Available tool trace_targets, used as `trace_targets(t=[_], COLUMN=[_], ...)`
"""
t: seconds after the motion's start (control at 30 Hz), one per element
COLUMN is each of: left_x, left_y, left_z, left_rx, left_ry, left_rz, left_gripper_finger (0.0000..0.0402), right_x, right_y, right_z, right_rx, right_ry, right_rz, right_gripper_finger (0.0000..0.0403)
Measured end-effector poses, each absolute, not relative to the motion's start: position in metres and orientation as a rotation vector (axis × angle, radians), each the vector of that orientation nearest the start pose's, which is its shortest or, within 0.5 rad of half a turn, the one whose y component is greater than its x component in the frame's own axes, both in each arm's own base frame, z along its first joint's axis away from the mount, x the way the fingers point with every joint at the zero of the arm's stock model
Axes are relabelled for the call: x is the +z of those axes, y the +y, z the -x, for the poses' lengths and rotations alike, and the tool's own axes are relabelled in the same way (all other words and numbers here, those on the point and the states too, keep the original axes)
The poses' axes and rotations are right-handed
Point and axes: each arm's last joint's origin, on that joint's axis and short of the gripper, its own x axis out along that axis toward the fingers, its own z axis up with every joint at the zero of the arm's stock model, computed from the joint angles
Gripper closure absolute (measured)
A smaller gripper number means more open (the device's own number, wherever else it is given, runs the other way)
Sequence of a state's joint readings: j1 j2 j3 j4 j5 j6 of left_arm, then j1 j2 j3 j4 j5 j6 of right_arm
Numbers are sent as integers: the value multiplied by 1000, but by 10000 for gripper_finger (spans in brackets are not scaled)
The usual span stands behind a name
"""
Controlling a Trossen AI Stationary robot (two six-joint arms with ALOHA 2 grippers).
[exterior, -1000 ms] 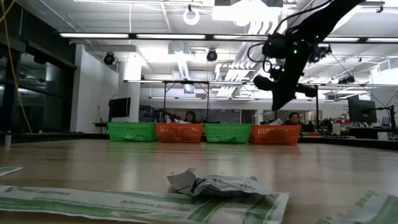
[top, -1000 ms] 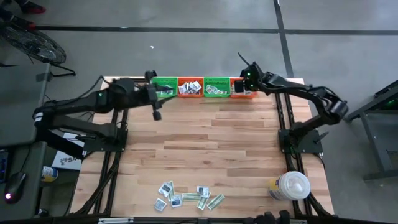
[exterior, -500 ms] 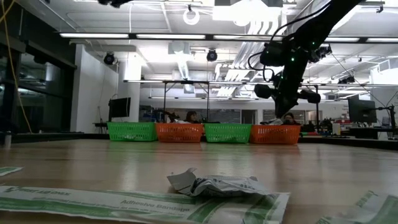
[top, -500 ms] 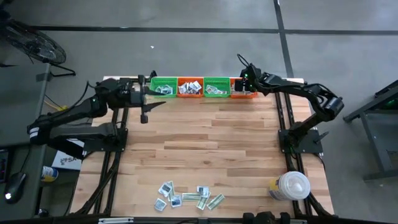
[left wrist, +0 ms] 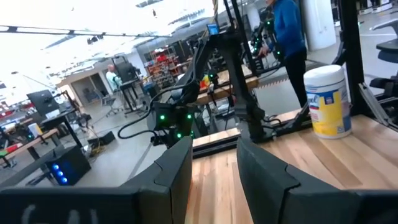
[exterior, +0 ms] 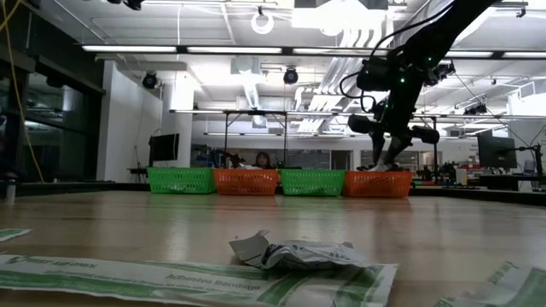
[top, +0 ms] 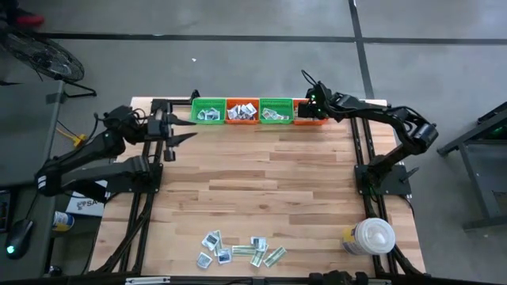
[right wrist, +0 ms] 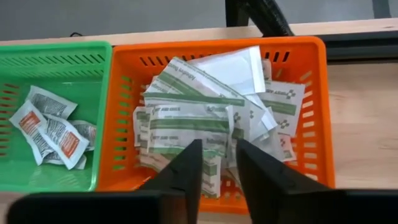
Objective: Pick & Place First Aid Supplies
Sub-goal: Put the green bandage pack in the right orange bin
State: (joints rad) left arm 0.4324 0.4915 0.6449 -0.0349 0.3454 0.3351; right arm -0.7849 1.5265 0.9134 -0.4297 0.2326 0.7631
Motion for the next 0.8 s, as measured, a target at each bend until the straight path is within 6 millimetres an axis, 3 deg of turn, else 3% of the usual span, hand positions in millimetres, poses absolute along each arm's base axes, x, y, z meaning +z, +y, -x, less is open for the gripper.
trace_targets(t=[0.27, 0.6, 0.8], left_x=[335, 335, 335], left_y=[34, 34, 33], left_z=[-98, -96, -96], left_rx=[103, 102, 98], left_ry=[-86, -89, -91], left_rz=[-376, -377, -363], left_gripper_finger=[277, 277, 277], right_x=[209, 257, 285], right_y=[-207, -189, -170], right_z=[-197, -180, -171], right_rx=[-1279, -1182, -1032], right_ry=[592, 464, 392], right_rz=[-907, -783, -723], right_gripper_finger=[258, 253, 253])
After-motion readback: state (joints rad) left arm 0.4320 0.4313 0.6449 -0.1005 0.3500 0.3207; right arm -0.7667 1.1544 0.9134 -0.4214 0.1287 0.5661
